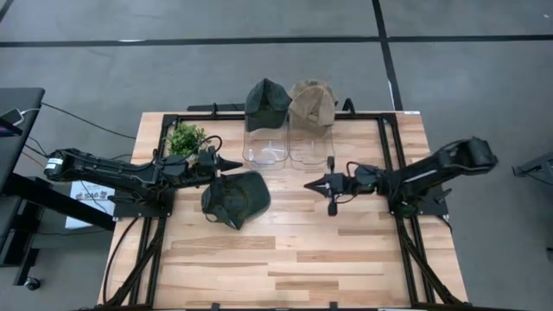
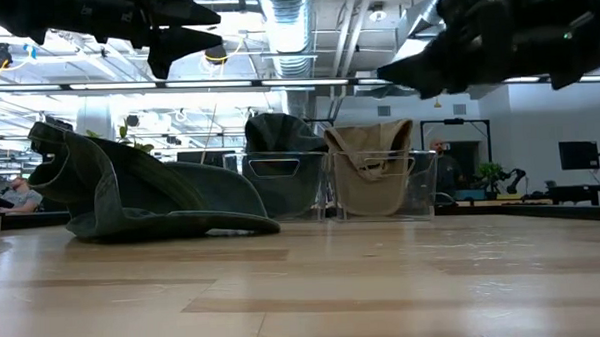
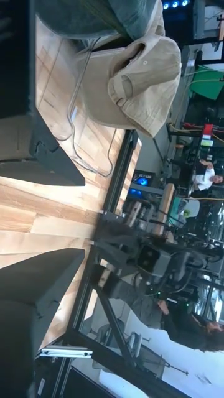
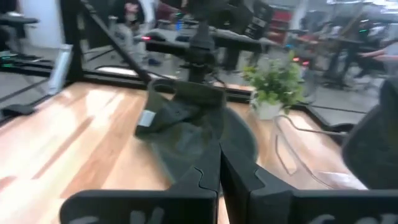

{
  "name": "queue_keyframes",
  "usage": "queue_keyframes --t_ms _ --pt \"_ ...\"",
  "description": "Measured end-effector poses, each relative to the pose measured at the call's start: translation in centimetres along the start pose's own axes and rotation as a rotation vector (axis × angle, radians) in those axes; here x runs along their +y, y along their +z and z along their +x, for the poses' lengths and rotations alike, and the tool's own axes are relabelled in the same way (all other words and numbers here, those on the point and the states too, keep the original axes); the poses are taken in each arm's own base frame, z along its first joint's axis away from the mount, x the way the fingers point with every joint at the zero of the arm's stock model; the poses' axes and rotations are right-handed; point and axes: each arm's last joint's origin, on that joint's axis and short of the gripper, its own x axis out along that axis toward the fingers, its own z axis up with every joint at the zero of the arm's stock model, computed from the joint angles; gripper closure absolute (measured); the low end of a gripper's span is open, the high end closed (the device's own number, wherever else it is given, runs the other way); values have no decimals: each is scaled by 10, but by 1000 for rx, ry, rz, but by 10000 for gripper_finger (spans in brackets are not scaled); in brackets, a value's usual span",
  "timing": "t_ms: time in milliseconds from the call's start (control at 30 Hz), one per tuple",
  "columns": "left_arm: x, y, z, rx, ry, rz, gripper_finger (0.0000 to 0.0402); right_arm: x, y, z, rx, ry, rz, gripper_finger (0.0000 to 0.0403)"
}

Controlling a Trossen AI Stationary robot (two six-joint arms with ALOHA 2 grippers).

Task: Pick & Place hat
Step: Put the black cap into the left transparent bin

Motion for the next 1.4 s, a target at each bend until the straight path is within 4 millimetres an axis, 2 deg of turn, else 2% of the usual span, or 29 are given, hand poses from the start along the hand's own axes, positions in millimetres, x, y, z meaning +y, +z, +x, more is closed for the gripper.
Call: queue_keyframes --t_ms 400,567,767,967,1200,1400 --pt "0 0 0 0 0 0 230 12 -30 59 137 37 -13 398" --pt "0 0 0 0 0 0 230 20 -38 85 183 144 -62 360" --pt "0 0 0 0 0 0 230 24 -48 116 237 160 -142 307" --pt "0 0 0 1 0 0 230 25 -64 145 300 158 -179 279" --pt "0 0 0 1 0 0 230 30 -80 166 367 185 -233 264" --pt "0 0 0 0 0 0 230 32 -83 176 372 205 -239 267"
